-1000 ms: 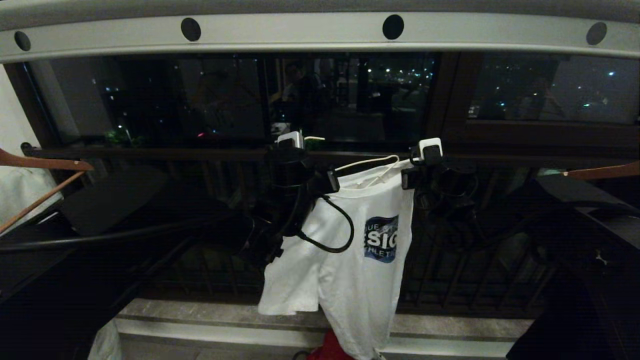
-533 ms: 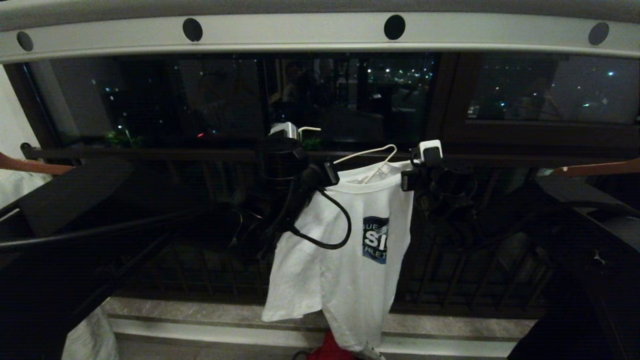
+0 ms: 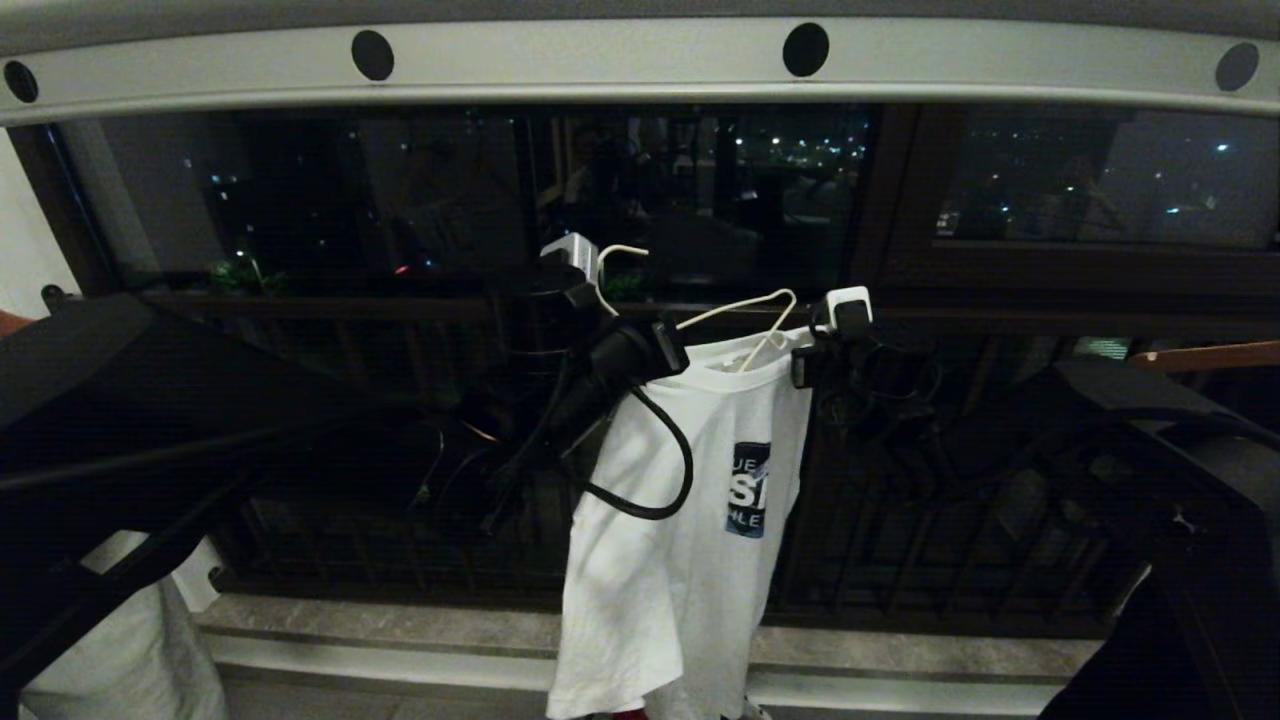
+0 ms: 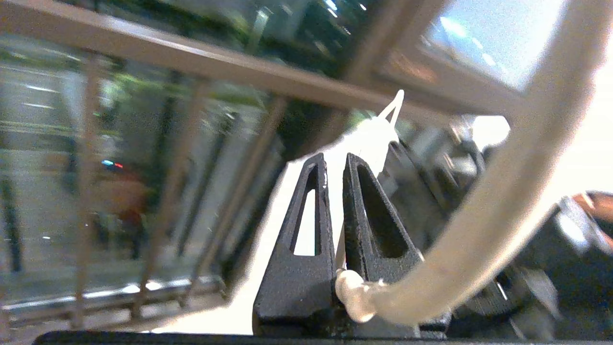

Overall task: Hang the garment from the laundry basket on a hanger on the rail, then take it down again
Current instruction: Take the clothes off the clothes rack

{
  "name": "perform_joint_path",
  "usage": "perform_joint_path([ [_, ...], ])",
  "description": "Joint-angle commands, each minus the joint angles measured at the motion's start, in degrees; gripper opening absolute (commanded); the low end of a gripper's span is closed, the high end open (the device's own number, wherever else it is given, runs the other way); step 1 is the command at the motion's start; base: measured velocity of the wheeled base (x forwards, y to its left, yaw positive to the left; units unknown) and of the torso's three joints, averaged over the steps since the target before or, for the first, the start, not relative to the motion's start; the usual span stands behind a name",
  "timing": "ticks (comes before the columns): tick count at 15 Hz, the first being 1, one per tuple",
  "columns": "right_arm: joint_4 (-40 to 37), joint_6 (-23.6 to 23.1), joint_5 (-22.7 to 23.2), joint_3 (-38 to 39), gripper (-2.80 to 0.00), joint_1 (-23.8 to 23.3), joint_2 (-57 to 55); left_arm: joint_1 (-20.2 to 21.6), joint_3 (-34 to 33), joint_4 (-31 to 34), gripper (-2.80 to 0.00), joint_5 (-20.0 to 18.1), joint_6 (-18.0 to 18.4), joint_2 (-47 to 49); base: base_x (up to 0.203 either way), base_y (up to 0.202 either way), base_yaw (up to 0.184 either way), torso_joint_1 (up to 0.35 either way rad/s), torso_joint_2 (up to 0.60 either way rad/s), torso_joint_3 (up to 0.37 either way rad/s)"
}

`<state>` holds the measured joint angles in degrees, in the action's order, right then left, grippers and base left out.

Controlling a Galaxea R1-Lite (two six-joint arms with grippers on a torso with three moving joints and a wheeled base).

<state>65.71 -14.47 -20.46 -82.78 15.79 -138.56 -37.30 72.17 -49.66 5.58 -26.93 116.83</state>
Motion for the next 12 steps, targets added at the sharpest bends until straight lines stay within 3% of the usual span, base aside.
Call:
perform_joint_path([
  [1, 0.38, 0.06, -0.11, -0.45, -2.80, -0.15, -0.04, -0.32, -0.80, -0.17, -2.80, -0.48, -0.14, -0.55, 0.000, 0.000, 0.000, 0.000, 0.00, 0.000],
  [6, -1.36, 1.18, -0.20, -2.03, -2.80, -1.55, -0.40, -0.32, -0.83, 1.01, -2.80, -0.57, -0.13, -1.52, 0.000, 0.000, 0.000, 0.000, 0.00, 0.000],
  [12, -1.29, 1.37, -0.37, -1.16, -2.80, 0.47, -2.15, -0.32, -0.89, 0.80, -2.80, -0.57, -0.32, -2.57, 0.000, 0.000, 0.000, 0.000, 0.00, 0.000],
])
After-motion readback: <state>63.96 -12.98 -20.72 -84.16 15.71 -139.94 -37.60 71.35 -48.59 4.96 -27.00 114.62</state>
